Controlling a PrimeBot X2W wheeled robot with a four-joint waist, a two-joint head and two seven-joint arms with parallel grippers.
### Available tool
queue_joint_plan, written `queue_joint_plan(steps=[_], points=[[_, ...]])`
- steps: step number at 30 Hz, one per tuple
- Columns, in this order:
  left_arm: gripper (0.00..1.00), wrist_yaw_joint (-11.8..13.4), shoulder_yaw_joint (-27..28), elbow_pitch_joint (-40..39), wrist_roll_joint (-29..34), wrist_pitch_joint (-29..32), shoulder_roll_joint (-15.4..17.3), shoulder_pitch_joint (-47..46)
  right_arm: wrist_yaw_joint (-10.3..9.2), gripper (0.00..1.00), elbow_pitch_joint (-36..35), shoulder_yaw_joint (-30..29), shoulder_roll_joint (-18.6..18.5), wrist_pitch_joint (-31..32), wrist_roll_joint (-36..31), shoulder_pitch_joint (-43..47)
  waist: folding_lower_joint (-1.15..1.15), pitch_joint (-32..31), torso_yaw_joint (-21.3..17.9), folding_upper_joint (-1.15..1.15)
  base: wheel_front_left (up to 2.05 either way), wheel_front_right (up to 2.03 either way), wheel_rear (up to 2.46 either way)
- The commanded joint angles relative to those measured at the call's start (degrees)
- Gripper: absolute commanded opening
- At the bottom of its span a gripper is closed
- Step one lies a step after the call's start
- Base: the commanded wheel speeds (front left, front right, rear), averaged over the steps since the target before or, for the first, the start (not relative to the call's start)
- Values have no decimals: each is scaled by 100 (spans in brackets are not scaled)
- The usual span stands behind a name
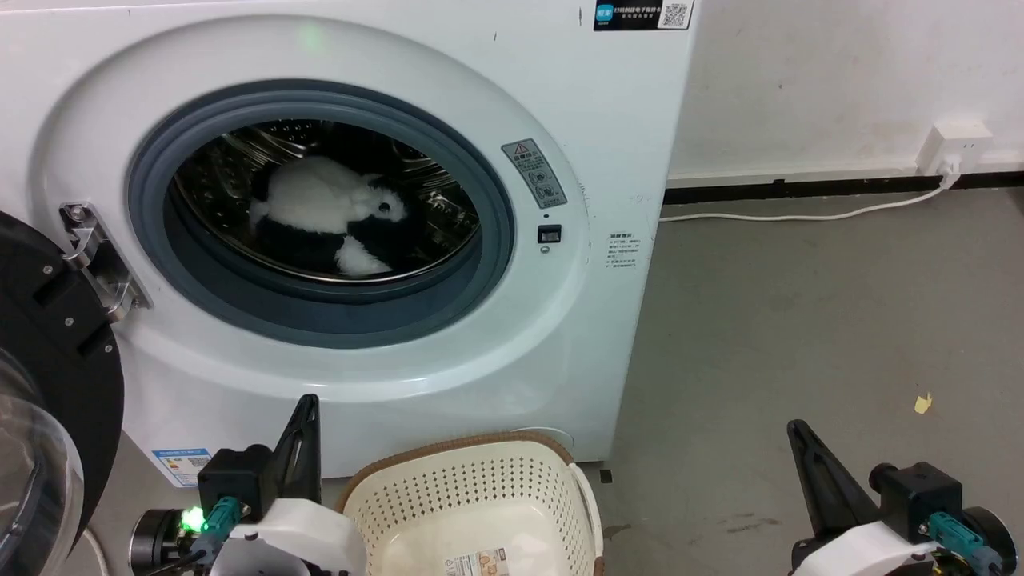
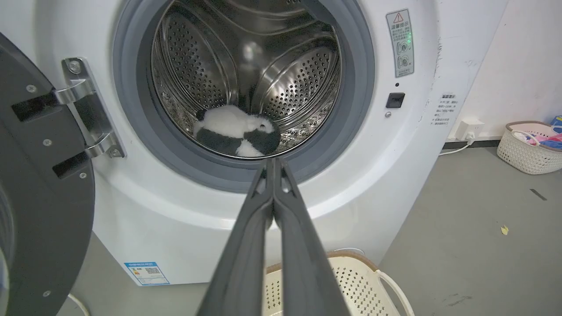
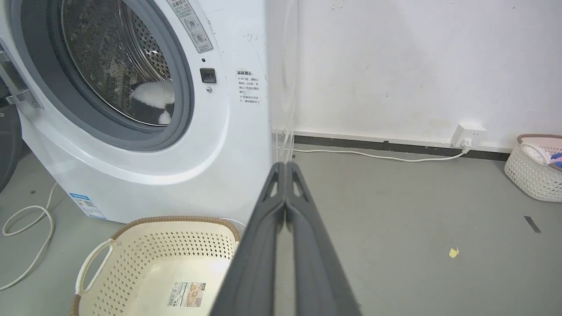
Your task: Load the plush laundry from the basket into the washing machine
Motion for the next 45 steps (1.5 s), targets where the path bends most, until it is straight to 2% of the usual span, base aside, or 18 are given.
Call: queue_joint_plan(steps=[1,35,45], points=[[0,-30,35,-66,78,52,-54,82,-3,0,-45,17,9,25,-62,-81,0,7,-9,0,0,0,0],[0,-132,308,-397,668,437,-290,111,-4,0,-206,64,12,326,-303,-292,-1,118,-148,0,0,0,0],[0,-132,309,-398,670,438,-291,111,-4,0,-206,64,12,327,-304,-293,-1,118,-149,0,0,0,0]])
